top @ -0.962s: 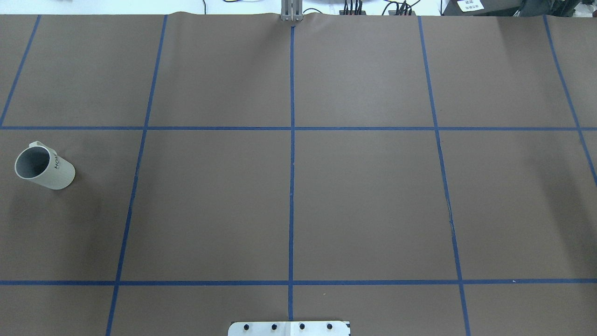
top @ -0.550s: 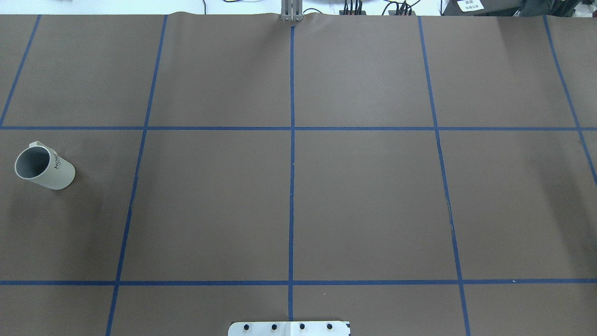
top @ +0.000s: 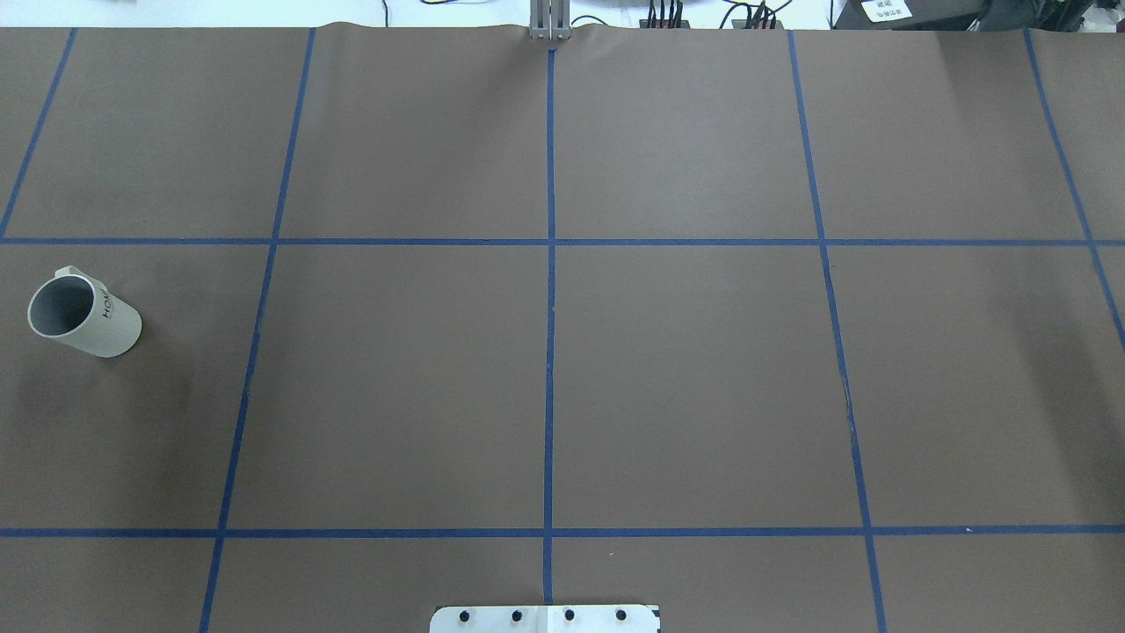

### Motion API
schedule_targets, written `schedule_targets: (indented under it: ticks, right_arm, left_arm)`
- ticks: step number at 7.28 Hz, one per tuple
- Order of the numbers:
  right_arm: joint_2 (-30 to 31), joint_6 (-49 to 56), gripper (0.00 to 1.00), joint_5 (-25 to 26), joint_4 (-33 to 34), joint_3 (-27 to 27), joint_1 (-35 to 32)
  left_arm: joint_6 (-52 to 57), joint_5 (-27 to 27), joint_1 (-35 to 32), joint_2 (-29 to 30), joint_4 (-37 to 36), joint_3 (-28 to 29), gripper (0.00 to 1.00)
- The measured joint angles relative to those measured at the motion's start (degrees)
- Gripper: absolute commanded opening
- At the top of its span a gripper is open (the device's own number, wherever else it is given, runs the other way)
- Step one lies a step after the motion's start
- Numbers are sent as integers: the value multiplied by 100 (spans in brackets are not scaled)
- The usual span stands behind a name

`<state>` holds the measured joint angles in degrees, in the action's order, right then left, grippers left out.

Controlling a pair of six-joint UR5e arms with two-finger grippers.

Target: Left arm hands cup to right arm to dump lemon

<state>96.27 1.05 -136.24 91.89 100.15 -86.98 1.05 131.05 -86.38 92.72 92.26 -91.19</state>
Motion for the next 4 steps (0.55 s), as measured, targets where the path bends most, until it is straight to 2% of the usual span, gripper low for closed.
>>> schedule_targets:
  ticks: [4]
  right_arm:
    - [-27, -2, 100, -20, -4, 21, -148]
  left_arm:
    - [-2, -30, -1, 16, -16, -3, 100]
